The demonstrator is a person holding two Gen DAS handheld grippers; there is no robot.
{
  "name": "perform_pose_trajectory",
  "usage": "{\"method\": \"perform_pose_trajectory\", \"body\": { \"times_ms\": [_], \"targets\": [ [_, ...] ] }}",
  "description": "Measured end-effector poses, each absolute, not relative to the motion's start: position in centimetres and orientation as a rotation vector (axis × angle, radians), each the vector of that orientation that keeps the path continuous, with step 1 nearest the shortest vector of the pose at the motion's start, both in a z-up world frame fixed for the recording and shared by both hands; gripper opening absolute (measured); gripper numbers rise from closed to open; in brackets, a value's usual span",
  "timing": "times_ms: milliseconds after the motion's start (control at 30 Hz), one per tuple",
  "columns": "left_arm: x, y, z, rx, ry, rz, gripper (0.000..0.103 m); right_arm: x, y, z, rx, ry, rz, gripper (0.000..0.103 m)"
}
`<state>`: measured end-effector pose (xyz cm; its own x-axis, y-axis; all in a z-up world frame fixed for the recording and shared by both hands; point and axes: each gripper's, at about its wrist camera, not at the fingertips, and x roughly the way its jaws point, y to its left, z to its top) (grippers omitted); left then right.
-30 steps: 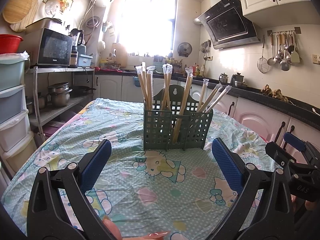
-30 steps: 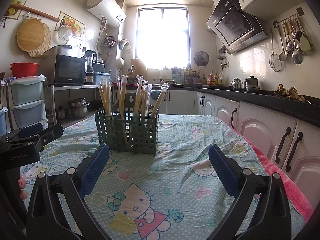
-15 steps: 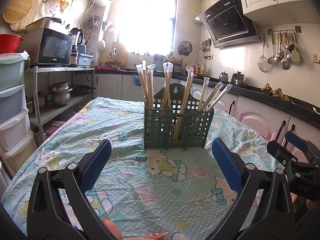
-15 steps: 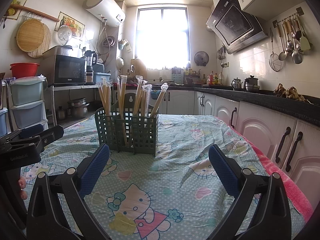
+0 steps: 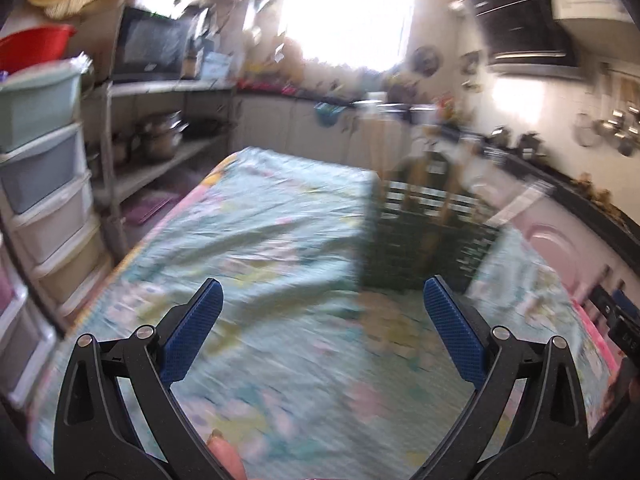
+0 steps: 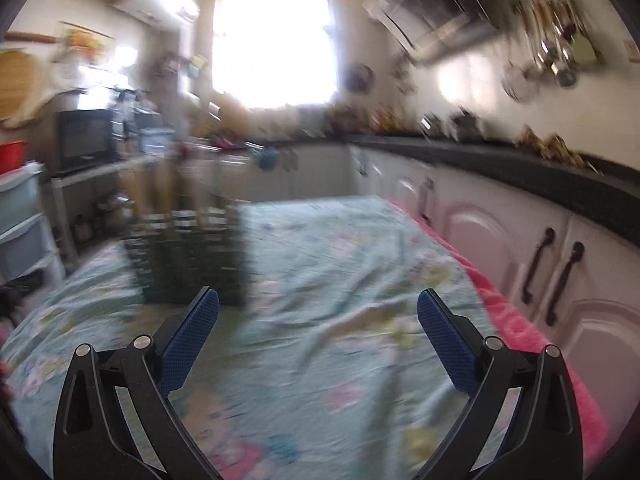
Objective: Organize utensils
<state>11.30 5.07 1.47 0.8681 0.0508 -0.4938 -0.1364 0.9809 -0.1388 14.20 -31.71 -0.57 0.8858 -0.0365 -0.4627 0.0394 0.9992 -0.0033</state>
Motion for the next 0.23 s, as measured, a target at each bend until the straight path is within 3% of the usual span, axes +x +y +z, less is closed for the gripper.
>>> {"method": "perform_pose_trajectory", "body": {
  "times_ms": [133,233],
  "targets": [
    [17.9,9.6,0.4,-0.172,0.693,0.214,0.093,22.1,-35.4,-3.3,0.001,0.757,-0.137,0.097],
    [22.3,11.7,-1.9,-0.187,0.771,0.291,0.093,26.9,-37.3,-5.7,0.001,0.859,-0.197,0.097]
  ]
}}
